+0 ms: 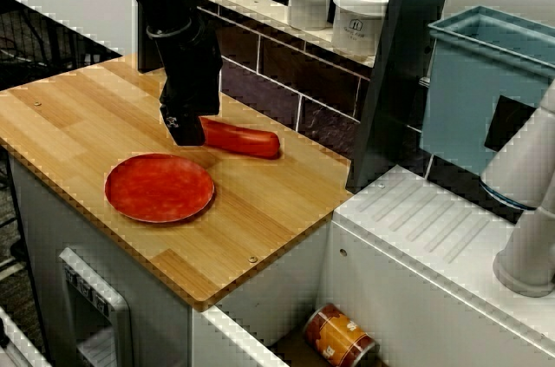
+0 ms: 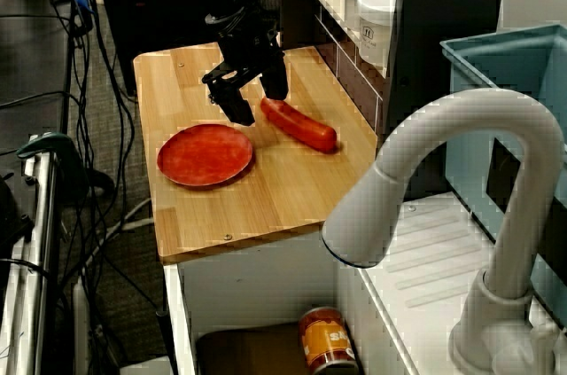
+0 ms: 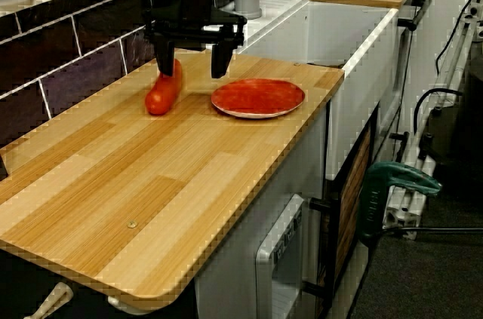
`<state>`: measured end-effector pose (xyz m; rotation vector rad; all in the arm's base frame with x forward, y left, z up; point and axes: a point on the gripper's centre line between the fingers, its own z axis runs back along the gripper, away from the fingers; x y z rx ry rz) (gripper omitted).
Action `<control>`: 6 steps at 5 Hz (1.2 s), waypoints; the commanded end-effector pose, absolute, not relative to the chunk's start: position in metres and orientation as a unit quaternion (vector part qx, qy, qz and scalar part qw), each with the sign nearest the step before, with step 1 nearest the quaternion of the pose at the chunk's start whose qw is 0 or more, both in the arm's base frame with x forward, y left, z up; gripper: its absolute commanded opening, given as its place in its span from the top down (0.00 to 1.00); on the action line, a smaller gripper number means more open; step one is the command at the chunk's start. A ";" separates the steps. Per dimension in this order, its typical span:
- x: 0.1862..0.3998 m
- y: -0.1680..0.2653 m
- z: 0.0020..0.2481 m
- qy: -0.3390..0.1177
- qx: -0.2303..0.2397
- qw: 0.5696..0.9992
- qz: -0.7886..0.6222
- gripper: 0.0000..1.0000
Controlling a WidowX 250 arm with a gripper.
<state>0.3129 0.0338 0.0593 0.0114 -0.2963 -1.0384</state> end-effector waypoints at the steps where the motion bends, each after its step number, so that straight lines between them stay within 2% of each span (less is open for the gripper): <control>1: 0.319 0.050 0.080 -0.166 0.033 0.853 -0.494 0.00; 2: 0.326 0.051 0.081 -0.175 0.034 0.849 -0.498 0.00; 3: 0.332 0.052 0.070 -0.182 0.039 0.843 -0.505 0.00; 6: 0.327 0.042 0.035 -0.144 0.050 0.840 -0.520 0.00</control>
